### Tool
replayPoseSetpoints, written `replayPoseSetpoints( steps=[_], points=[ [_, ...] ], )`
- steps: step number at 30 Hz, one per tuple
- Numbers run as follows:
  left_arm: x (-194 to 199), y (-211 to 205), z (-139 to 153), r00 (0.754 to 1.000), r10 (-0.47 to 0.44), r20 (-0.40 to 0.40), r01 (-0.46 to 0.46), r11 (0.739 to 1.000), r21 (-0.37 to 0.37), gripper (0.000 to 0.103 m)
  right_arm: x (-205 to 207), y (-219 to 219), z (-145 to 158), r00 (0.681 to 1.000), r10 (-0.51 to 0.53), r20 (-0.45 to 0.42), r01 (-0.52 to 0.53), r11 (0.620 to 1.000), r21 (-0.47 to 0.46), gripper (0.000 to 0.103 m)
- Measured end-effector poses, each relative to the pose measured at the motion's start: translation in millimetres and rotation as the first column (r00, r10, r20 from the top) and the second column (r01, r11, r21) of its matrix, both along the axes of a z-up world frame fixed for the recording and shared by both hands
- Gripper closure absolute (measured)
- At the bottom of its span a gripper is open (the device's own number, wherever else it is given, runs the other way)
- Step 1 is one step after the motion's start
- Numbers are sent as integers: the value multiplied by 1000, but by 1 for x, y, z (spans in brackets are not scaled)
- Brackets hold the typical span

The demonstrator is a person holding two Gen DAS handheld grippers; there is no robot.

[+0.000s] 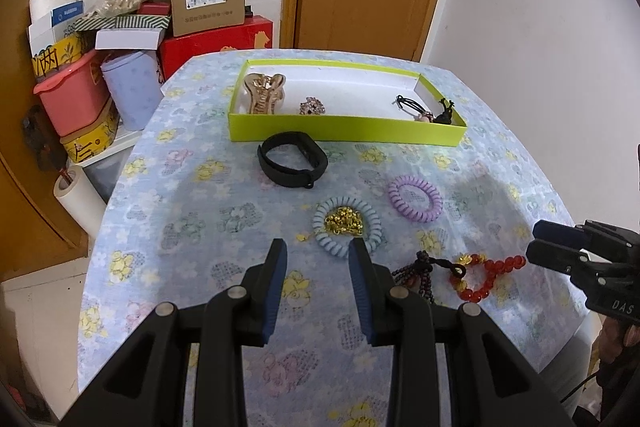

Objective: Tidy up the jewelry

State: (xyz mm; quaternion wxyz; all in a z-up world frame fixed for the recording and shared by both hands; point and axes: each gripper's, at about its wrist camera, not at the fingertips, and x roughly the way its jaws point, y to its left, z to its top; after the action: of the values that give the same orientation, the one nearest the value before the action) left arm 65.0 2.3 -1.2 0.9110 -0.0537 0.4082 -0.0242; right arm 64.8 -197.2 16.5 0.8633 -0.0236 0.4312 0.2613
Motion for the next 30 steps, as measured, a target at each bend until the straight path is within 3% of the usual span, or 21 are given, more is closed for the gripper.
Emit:
replayPoseSetpoints(
  steps=[23, 26, 29, 30],
  points=[
    [-2, 34, -6, 998, 66, 2, -65, 997, -43, 70, 25, 85, -36, 970, 241, -41, -243, 967, -70, 67],
    [-1, 37, -8, 998, 69, -1, -68, 996, -49, 70, 27, 91, -41, 964, 259, -61, -263, 962, -75, 78],
    [1, 38, -10, 998, 68, -3, -68, 996, -53, 70, 27, 94, -41, 962, 268, -52, -272, 958, -90, 82],
    [2, 38, -10, 998, 67, -3, -67, 996, -55, 70, 27, 95, -42, 961, 270, -54, -274, 958, -87, 89]
  ],
)
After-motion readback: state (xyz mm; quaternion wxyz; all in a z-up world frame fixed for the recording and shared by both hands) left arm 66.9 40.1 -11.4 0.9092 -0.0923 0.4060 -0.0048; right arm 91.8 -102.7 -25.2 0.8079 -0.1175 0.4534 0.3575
